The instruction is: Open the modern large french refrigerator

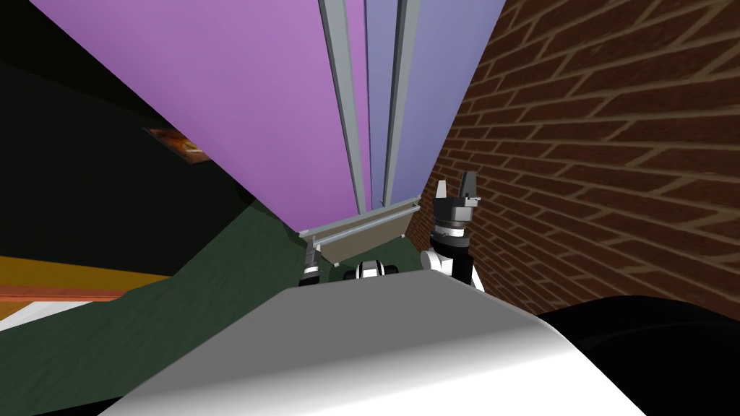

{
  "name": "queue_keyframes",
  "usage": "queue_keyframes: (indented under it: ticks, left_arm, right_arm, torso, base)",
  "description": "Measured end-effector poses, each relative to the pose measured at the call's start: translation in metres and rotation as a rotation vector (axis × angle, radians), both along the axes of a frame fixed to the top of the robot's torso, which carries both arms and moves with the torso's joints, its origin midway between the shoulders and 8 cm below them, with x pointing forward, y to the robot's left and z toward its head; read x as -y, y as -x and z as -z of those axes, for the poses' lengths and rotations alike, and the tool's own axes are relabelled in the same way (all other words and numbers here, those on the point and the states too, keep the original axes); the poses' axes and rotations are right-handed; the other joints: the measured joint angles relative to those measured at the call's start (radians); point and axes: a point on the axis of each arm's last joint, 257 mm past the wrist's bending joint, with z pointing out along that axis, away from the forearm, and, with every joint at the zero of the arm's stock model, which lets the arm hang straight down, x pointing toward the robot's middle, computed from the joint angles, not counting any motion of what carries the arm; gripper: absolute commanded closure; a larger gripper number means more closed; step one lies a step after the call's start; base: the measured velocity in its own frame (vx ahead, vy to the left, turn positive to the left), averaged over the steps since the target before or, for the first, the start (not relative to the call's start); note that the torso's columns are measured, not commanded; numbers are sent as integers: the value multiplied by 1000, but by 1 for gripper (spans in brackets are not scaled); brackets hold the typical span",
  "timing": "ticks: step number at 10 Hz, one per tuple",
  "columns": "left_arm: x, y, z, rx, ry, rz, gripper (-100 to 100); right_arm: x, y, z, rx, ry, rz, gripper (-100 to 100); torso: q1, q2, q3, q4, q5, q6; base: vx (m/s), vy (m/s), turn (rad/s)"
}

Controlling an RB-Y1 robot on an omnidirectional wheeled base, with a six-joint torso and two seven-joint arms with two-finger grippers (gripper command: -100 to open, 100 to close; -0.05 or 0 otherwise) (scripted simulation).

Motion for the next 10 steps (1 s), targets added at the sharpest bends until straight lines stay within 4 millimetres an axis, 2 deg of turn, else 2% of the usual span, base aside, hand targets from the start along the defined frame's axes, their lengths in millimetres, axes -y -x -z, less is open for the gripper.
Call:
queue_keyframes:
  ticks: [10]
  left_arm:
    - [-10,26,61,-101,39,-62,-100]
  right_arm:
    - [0,0,0,0,0,0,0]
  torso:
    - [0,-2,-1,-1,0,0]
  base:
    - [57,-32,21]
